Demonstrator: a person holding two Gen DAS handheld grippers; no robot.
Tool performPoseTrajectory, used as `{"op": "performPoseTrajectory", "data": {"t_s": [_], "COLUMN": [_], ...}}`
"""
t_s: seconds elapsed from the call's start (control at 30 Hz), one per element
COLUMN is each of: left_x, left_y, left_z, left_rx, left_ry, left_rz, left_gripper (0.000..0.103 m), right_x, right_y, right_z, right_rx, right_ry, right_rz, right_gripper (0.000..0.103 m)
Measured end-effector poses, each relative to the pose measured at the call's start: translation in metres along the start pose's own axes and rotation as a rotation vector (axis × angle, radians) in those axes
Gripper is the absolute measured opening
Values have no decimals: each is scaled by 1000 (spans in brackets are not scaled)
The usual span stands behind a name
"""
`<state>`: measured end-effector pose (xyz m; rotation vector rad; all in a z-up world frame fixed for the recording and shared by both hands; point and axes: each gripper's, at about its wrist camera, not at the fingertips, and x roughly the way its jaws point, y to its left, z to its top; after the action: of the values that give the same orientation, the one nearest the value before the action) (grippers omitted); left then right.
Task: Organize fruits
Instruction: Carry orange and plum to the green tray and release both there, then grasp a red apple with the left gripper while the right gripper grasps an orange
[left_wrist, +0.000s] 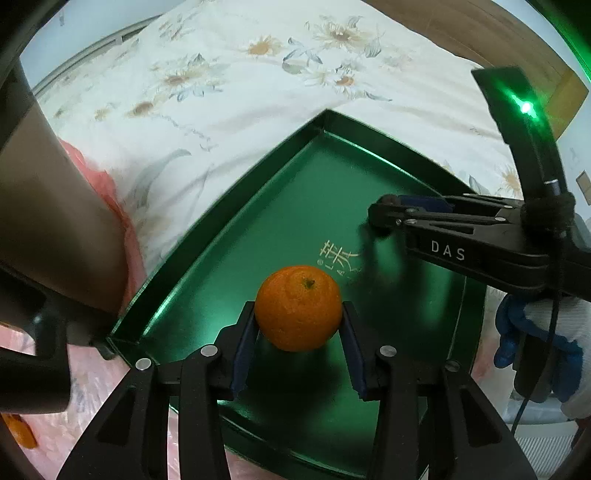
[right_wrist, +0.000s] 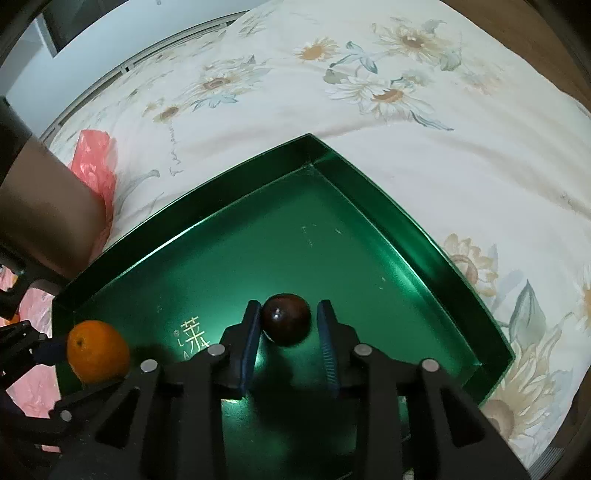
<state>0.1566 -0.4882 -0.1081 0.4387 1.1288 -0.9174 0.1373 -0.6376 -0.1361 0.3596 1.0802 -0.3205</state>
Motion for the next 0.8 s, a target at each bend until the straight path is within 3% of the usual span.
{"op": "performPoseTrajectory", "data": {"t_s": [0.03,0.07,0.1,0.17,0.47,0.8], "left_x": [1,2,3,-2,-28,-68], "left_y": [2,5,6,8,7,5], "left_z": [-1,-2,0,1,-9,-47], "left_rx": [-8,-19,-25,-33,11,67], "left_ry": [6,8,5,-24,-74,-133], "left_rz": [-10,-23,-30,-25,-31,2], "left_gripper": [39,40,51,61,63,63], "right_x": [1,1,0,-3,-40,-84], "right_y": [0,0,0,0,8,33], "right_z": [1,1,1,2,-4,-33], "right_rx": [-3,-4,-1,3,-3,29], "right_ry": [2,2,-1,-9,-70,-135], "right_rz": [0,-2,-2,1,-28,-56], "right_gripper": [31,49,69,92,94,94]}}
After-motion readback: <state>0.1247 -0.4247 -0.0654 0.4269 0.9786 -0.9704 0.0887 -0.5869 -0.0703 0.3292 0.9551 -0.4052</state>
